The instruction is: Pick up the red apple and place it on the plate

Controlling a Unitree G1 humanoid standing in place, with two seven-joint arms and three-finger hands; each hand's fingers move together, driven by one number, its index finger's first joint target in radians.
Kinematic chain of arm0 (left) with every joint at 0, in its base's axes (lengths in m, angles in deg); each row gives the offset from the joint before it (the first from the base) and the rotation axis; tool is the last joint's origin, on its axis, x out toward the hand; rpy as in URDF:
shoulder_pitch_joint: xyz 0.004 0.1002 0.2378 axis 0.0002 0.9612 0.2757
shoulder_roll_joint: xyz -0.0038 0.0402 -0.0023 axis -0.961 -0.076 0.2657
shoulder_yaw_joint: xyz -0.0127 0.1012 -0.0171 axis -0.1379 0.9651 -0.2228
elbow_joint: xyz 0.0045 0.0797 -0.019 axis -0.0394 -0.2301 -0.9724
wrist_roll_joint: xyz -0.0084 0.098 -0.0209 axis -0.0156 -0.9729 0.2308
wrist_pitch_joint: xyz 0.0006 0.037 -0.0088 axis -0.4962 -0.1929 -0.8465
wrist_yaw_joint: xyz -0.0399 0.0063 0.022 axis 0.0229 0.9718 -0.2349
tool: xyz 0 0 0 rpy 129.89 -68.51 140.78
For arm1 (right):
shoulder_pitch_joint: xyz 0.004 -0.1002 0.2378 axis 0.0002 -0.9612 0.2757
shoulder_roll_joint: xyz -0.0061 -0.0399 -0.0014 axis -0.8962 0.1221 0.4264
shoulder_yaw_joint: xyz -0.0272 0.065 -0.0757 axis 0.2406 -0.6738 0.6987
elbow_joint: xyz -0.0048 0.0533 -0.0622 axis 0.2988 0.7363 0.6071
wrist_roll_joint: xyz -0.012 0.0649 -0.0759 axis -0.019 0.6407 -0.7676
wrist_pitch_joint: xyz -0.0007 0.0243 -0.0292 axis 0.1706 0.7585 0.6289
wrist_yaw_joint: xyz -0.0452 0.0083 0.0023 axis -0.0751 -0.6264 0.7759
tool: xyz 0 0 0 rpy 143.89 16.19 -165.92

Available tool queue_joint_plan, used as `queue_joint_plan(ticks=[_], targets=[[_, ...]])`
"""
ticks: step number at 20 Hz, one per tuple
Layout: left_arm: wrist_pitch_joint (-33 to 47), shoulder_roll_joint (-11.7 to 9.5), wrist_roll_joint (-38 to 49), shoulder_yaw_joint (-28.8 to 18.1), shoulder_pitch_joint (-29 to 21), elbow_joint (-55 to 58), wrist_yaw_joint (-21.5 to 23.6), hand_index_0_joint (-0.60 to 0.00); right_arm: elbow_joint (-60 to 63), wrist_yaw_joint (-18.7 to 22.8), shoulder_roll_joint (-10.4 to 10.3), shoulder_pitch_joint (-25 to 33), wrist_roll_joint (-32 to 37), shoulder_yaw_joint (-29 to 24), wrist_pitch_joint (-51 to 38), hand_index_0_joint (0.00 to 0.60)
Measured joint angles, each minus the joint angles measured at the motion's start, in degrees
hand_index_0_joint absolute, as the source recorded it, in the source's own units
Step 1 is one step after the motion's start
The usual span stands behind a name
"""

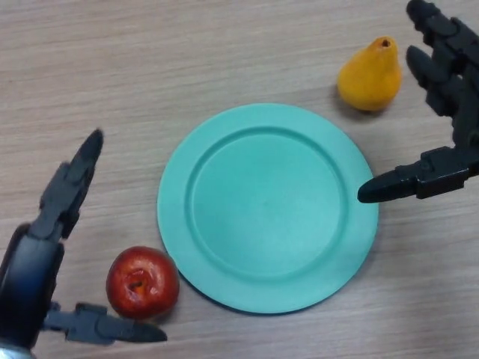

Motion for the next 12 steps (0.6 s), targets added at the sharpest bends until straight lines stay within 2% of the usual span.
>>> queue_joint_plan(ticks=[3, 7, 8, 9, 10, 11, 12], targets=[[7.2, 0.1, 0.0, 0.1, 1.6, -8.0, 1.3, 0.000, 0.7, 0.4, -1.5, -0.1, -1.4, 0.3, -0.1, 0.000], [7.6, 0.2, 0.0, 0.6, 1.5, -11.9, 0.9, 0.000, -2.3, 0.5, -1.6, 0.5, -0.9, 0.4, -0.1, 0.000], [7.4, 0.2, -0.7, 0.6, 0.2, -13.1, 1.1, -0.049, -2.4, 0.6, -1.6, 0.9, -0.9, 0.3, -0.1, 0.000], [7.5, 0.2, -3.4, 0.6, -0.8, -14.9, 1.9, -0.150, -2.4, 0.7, -1.6, 1.3, -0.9, 0.4, -0.1, 0.000], [7.5, 0.2, -6.0, 0.7, -0.9, -16.2, 2.2, -0.300, -2.8, 0.9, -1.6, 1.4, -1.0, 0.4, -0.1, 0.000], [7.6, 0.1, -7.6, 0.8, -1.1, -16.9, 2.3, -0.400, -3.2, 1.5, -1.6, 1.4, -0.9, 0.3, 0.1, 0.000], [8.1, -0.2, -9.3, 1.1, -1.6, -18.7, 3.1, -0.544, -4.0, 2.1, -1.6, 1.4, -0.9, 0.3, 0.4, 0.000]])
